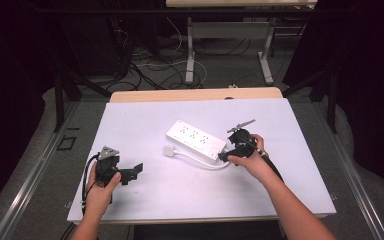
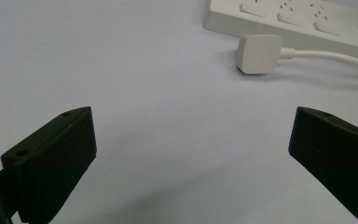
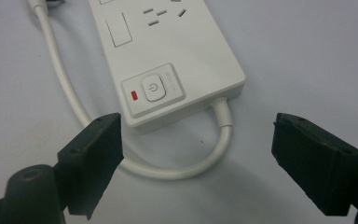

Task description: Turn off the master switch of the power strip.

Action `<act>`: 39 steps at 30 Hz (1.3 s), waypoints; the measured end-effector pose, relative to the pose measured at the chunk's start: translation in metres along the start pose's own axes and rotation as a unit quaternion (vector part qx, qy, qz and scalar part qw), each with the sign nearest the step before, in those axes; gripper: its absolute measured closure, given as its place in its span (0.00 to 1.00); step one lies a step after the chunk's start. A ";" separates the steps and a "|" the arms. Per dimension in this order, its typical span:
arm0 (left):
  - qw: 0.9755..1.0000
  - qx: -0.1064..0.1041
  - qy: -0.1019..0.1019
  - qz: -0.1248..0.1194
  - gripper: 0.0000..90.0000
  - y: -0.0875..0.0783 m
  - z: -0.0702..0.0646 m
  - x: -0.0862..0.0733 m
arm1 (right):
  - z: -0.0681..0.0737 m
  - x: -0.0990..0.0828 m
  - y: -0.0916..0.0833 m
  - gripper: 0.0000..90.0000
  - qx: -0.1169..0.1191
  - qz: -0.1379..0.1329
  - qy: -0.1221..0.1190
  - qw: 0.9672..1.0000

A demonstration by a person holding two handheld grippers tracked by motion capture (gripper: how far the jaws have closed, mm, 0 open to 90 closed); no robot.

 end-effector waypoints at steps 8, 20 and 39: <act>1.000 0.000 0.001 0.001 0.01 0.000 0.000 0.000 | -0.004 -0.007 -0.007 0.17 -0.006 -0.002 0.001 1.000; 1.000 0.001 0.002 -0.001 0.01 0.000 0.001 0.000 | -0.018 -0.028 -0.020 0.02 -0.024 -0.006 0.008 1.000; 1.000 -0.001 -0.005 -0.001 0.01 0.001 0.000 0.000 | -0.040 -0.081 -0.049 0.00 -0.056 -0.014 0.012 0.998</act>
Point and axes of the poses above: each handheld gripper's, and its own axes: y roughly forward along the jaws, x roughly out of its top, z roughly to its left, the point moved 7 cm from there along y, roughly forward along the jaws, and after that the axes turned 12 degrees about -y, right-handed, at the moved point
